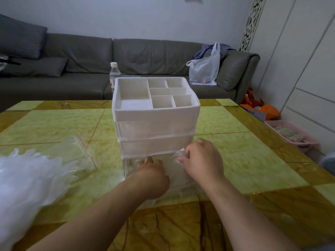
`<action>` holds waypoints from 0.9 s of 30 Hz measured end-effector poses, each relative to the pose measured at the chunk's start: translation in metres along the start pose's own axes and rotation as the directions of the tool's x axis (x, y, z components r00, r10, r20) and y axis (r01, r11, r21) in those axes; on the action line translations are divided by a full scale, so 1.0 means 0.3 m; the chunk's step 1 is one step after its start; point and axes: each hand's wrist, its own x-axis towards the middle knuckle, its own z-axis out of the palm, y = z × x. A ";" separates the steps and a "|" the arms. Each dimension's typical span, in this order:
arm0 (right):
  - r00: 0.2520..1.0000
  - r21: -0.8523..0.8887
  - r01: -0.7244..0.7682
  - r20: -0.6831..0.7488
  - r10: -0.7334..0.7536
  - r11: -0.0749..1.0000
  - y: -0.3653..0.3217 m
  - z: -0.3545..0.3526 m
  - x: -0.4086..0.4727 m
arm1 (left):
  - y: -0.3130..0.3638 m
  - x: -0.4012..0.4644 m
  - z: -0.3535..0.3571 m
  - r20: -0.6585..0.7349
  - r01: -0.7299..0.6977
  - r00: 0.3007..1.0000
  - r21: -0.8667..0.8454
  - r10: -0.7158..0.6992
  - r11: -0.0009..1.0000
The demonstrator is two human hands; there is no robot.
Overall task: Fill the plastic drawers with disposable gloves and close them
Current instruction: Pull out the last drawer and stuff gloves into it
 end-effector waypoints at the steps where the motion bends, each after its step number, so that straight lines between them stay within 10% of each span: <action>1: 1.000 -0.020 -0.026 -0.002 0.026 0.999 -0.003 0.013 0.003 | 0.004 -0.009 0.004 -0.033 -0.011 0.999 0.001 0.011 1.000; 6: 0.992 -0.076 -0.102 0.067 0.107 0.992 -0.013 0.049 0.016 | 0.046 -0.104 0.013 -0.313 -0.226 0.926 -0.005 0.213 0.974; 11: 0.961 0.003 -0.151 0.237 0.146 0.989 -0.012 -0.065 -0.002 | 0.045 -0.065 0.029 -0.104 -0.153 0.986 -0.215 0.133 0.965; 16: 0.994 0.194 -0.069 0.100 0.050 0.979 -0.086 -0.144 -0.043 | 0.042 -0.053 -0.007 0.031 -0.107 0.992 -0.340 0.125 0.934; 27: 0.777 0.099 -0.007 0.627 -0.057 0.995 -0.121 -0.030 -0.028 | -0.039 -0.014 -0.012 -0.063 0.049 0.995 -0.350 -0.076 0.936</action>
